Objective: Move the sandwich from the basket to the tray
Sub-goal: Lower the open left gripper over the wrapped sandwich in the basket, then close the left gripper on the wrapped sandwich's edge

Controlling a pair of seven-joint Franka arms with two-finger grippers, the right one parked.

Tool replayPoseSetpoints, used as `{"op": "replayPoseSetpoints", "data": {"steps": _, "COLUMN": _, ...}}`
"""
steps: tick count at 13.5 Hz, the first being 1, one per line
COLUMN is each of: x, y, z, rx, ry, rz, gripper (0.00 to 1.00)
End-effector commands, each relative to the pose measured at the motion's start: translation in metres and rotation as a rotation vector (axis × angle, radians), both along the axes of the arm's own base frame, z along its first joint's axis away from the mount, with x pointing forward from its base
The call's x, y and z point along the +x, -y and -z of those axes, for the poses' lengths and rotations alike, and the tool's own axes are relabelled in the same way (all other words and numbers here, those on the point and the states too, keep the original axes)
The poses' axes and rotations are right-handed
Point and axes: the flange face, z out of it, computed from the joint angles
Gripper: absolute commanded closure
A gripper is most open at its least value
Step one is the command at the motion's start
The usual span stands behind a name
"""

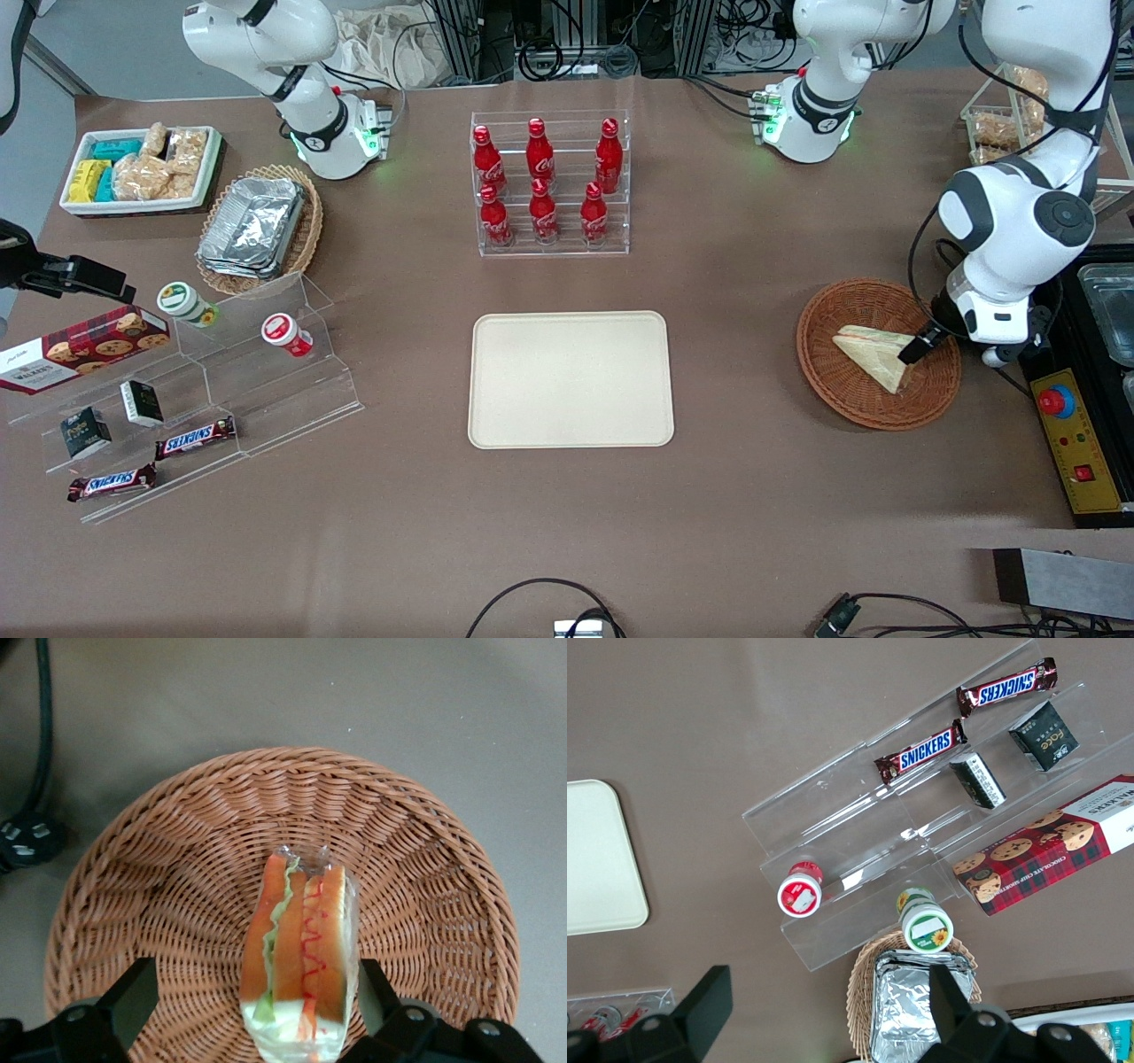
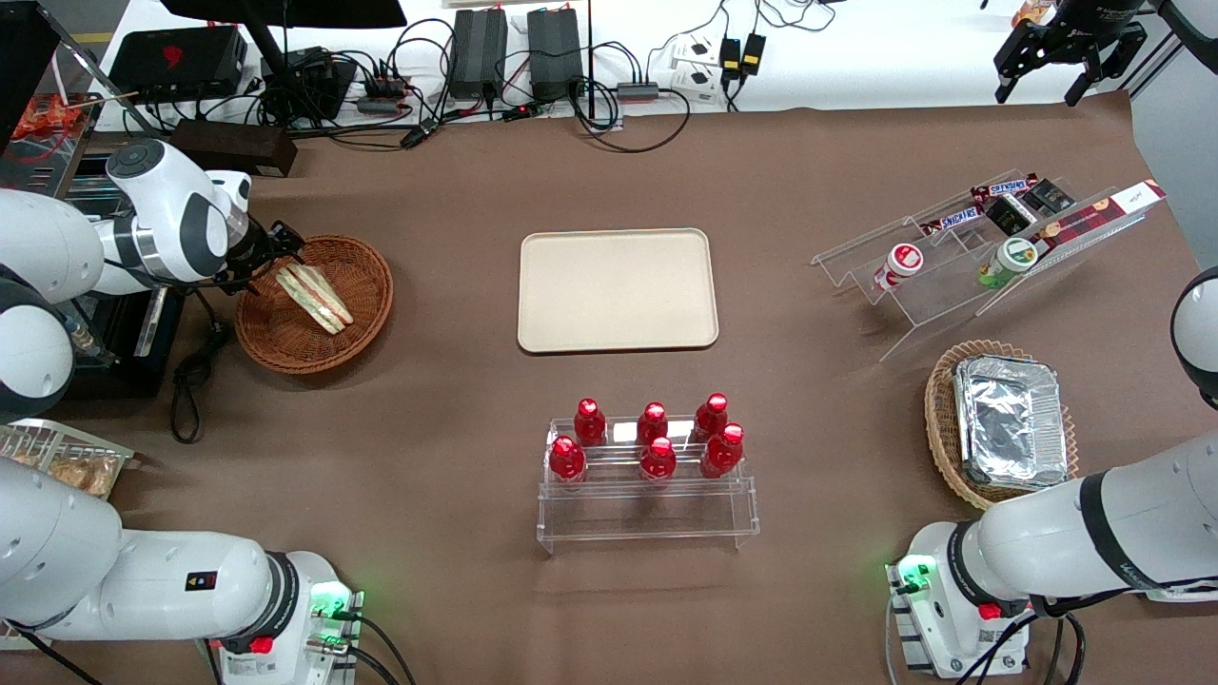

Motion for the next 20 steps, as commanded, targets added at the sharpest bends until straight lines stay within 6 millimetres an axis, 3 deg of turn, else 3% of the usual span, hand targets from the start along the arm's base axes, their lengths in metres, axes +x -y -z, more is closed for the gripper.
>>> {"op": "replayPoseSetpoints", "data": {"steps": 1, "x": 0.004, "y": 0.002, "z": 0.012, "rx": -0.003, "ry": 0.01, "rz": 0.001, "gripper": 0.0}}
{"op": "replayPoseSetpoints", "data": {"steps": 6, "x": 0.006, "y": 0.005, "z": 0.029, "rx": 0.007, "ry": 0.018, "rz": 0.007, "gripper": 0.0}}
{"op": "replayPoseSetpoints", "data": {"steps": 8, "x": 0.009, "y": 0.018, "z": 0.033, "rx": -0.012, "ry": 0.019, "rz": 0.008, "gripper": 0.01}}
{"op": "replayPoseSetpoints", "data": {"steps": 10, "x": 0.011, "y": 0.025, "z": 0.036, "rx": -0.023, "ry": 0.03, "rz": 0.003, "gripper": 0.1}}
{"op": "replayPoseSetpoints", "data": {"steps": 13, "x": 0.011, "y": 0.026, "z": 0.037, "rx": -0.023, "ry": 0.03, "rz": 0.005, "gripper": 0.35}}
{"op": "replayPoseSetpoints", "data": {"steps": 15, "x": 0.011, "y": 0.026, "z": 0.036, "rx": -0.022, "ry": 0.03, "rz": 0.009, "gripper": 0.43}}
{"op": "replayPoseSetpoints", "data": {"steps": 18, "x": 0.013, "y": 0.027, "z": 0.03, "rx": -0.02, "ry": 0.038, "rz": 0.018, "gripper": 0.69}}
{"op": "replayPoseSetpoints", "data": {"steps": 20, "x": 0.015, "y": 0.029, "z": 0.012, "rx": -0.018, "ry": 0.054, "rz": 0.04, "gripper": 0.71}}
